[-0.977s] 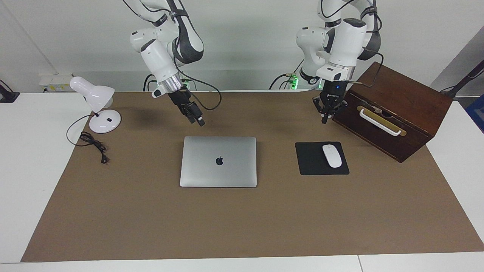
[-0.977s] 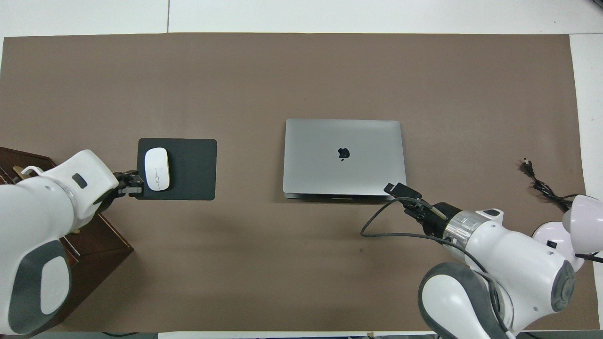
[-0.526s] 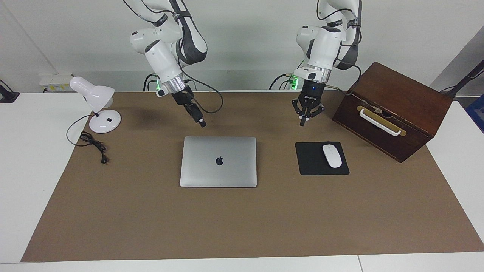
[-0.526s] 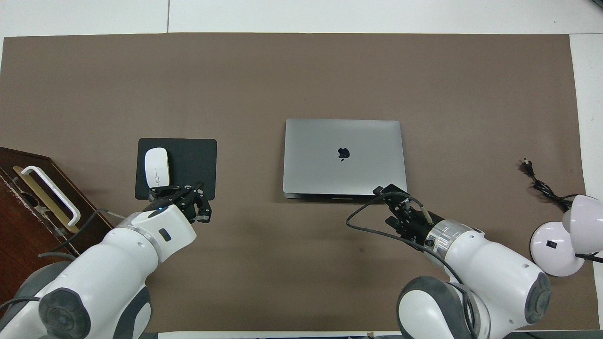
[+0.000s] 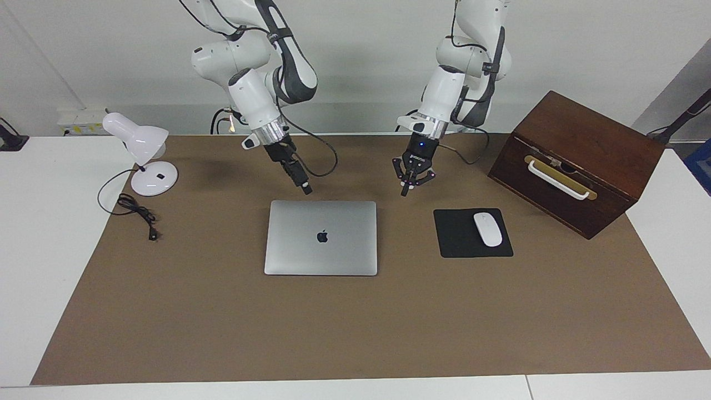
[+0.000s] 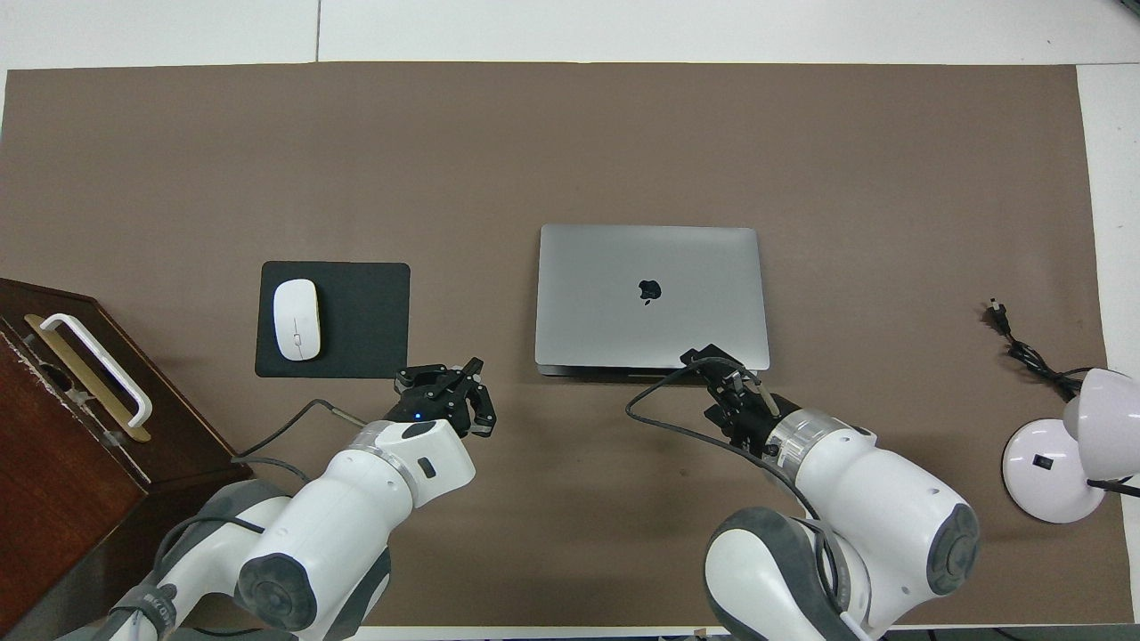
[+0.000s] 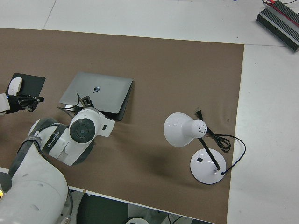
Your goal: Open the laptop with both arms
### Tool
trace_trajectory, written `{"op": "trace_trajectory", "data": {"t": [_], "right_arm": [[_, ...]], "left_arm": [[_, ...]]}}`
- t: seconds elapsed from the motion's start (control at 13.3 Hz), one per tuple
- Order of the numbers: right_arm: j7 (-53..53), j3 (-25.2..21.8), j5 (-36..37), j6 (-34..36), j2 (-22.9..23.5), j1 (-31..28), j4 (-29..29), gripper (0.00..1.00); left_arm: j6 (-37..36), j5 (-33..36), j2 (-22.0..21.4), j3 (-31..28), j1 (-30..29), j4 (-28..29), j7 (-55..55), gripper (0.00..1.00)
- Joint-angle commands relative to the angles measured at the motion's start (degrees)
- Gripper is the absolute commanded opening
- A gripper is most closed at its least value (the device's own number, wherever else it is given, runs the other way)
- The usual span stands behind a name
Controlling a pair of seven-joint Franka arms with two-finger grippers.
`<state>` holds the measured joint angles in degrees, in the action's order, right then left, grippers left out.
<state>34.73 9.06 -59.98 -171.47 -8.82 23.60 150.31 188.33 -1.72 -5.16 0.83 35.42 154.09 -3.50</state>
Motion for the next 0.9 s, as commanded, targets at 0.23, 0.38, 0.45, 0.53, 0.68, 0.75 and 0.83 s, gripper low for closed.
{"op": "trace_trajectory", "data": {"t": [0.23,0.38,0.45,0.53,0.68,0.75,0.83], "right_arm": [[-3.4,0.2,-1.7,-1.0,4.8,-2.1,-5.3,1.0],[-4.1,0.2,-1.8,-1.0,5.1,-2.2,-5.6,1.0],[-4.1,0.2,-1.7,-0.9,5.1,-2.4,-5.6,1.0],[-4.1,0.2,-1.8,-0.9,5.3,-2.7,-5.6,1.0],[-4.1,0.3,-1.8,-0.8,5.7,-2.6,-5.5,1.0],[-4.1,0.2,-1.8,-0.8,5.7,-2.6,-5.5,1.0],[-4.2,0.2,-1.8,-0.8,6.0,-2.7,-5.5,1.0]], "left_arm": [[10.9,-0.5,7.4,-0.9,6.1,0.0,-4.9,0.0],[12.5,-0.5,9.6,-0.9,6.7,-0.4,-5.5,0.0],[12.5,-0.4,9.8,-0.9,6.8,-0.6,-5.5,0.0],[12.5,-0.4,10.5,-0.9,6.9,-1.1,-5.5,0.0],[12.5,-0.4,13.1,-1.0,7.6,-3.4,-5.5,0.0],[12.5,-0.4,14.3,-1.0,7.6,-4.4,-5.5,0.0],[12.5,-0.4,15.0,-1.1,7.6,-5.1,-5.4,0.0]]}}
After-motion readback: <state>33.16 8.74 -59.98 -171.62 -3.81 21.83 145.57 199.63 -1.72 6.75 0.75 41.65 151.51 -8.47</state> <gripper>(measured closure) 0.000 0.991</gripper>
